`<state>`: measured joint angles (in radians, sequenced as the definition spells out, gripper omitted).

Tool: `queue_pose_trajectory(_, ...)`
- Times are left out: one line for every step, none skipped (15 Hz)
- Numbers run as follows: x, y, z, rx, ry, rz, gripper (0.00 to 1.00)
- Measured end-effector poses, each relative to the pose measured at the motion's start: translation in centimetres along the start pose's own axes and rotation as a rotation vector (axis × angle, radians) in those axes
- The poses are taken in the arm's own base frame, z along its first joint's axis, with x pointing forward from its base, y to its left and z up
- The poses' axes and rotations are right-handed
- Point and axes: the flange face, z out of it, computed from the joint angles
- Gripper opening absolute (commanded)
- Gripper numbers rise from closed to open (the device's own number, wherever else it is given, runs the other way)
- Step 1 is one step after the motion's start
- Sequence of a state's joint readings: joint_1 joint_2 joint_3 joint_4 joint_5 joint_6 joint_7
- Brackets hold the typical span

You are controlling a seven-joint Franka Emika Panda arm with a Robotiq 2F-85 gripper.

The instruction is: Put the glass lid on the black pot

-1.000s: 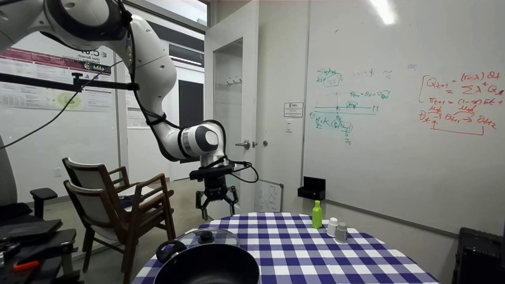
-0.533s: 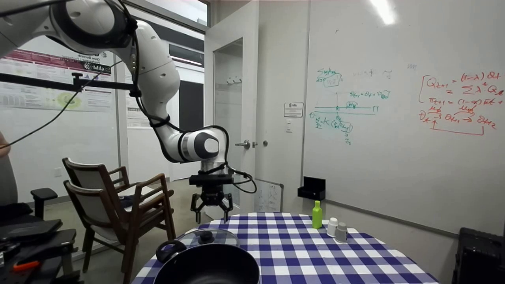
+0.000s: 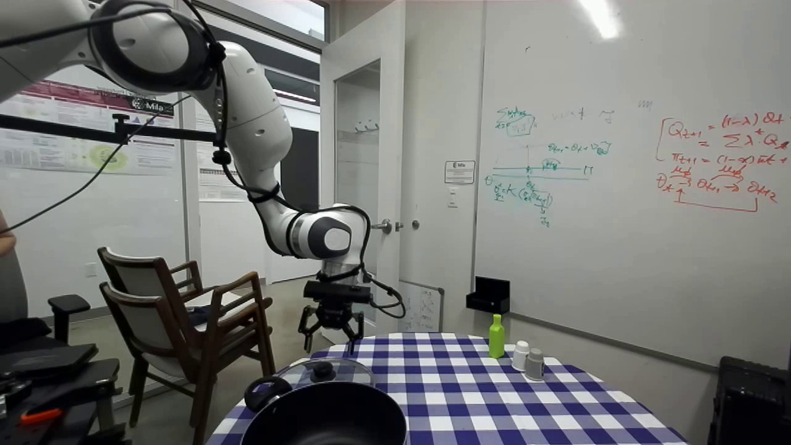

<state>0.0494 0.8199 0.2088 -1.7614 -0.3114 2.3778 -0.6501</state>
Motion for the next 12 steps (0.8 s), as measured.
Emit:
queue_pose_trajectory(0.1, 0.0, 0.4, 0.017, 0.004, -0.006, 1.00)
queue_pose_trajectory(0.2, 0.0, 0.8, 0.032, 0.008, -0.012, 1.00)
queue_pose_trajectory(0.3, -0.1, 1.1, 0.048, 0.012, -0.019, 1.00)
queue_pose_trajectory(0.4, -0.2, 1.5, 0.064, 0.016, -0.026, 1.00)
queue_pose_trajectory(0.5, -0.3, 1.7, 0.078, 0.019, -0.035, 1.00)
queue_pose_trajectory(0.7, -0.4, 2.0, 0.092, 0.023, -0.040, 1.00)
queue_pose_trajectory(0.8, -0.6, 2.1, 0.108, 0.027, -0.045, 1.00)
queue_pose_trajectory(0.9, -0.7, 2.2, 0.121, 0.031, -0.050, 1.00)
queue_pose_trajectory(1.1, -0.9, 2.4, 0.130, 0.037, -0.052, 1.00)
queue_pose_trajectory(1.3, -0.9, 2.5, 0.136, 0.041, -0.053, 1.00)
queue_pose_trajectory(1.3, -0.9, 2.6, 0.137, 0.043, -0.054, 1.00)
queue_pose_trajectory(1.4, -0.9, 2.7, 0.137, 0.045, -0.054, 1.00)
